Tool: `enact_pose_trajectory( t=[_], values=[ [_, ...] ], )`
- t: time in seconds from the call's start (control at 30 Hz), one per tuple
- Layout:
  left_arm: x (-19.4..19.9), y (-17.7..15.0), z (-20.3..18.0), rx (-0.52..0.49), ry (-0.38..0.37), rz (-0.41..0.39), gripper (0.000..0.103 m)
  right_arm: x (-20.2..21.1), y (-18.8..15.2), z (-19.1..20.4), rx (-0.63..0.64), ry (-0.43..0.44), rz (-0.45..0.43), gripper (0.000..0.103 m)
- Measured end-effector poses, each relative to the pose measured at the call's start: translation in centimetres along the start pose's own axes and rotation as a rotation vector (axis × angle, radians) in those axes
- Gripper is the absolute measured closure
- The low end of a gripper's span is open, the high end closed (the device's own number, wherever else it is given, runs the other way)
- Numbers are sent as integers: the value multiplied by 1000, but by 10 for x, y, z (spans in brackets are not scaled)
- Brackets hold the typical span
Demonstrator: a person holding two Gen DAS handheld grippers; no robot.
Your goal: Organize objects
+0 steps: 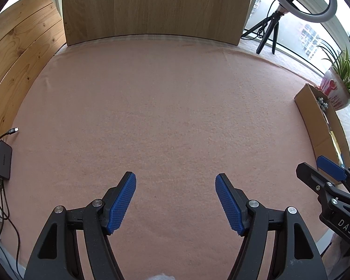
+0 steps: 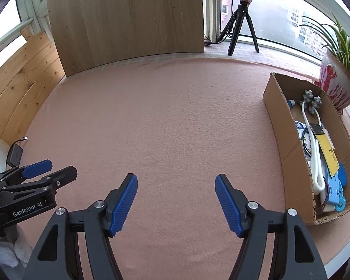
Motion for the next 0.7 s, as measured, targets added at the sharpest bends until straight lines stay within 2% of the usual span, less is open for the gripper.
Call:
enact_pose_trajectory(
  t=[0.1, 0.4, 0.5, 0.7],
  values=[
    [4, 2, 0, 4, -8, -33, 29, -1, 0, -1, 0, -2, 0, 38],
    [3, 5, 3, 4, 29, -39, 29, -5, 0, -4, -6, 0, 6, 38],
    [1, 4, 3, 13, -12, -23, 29, -7, -2, -5, -10, 1, 9, 38],
    [9, 7, 2, 26, 0, -58, 29, -7, -3, -4, 1, 0, 9, 38]
  ],
)
Point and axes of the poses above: each gripper's, at about its wrist camera, not at the fingertips, and x roughly against the way its jaws point, z to its left, y to its top, the point moved 4 cm from there along -x, roughly the way its jaws point, and after that the axes turned 4 degrees about y, right-handed, at the moved point
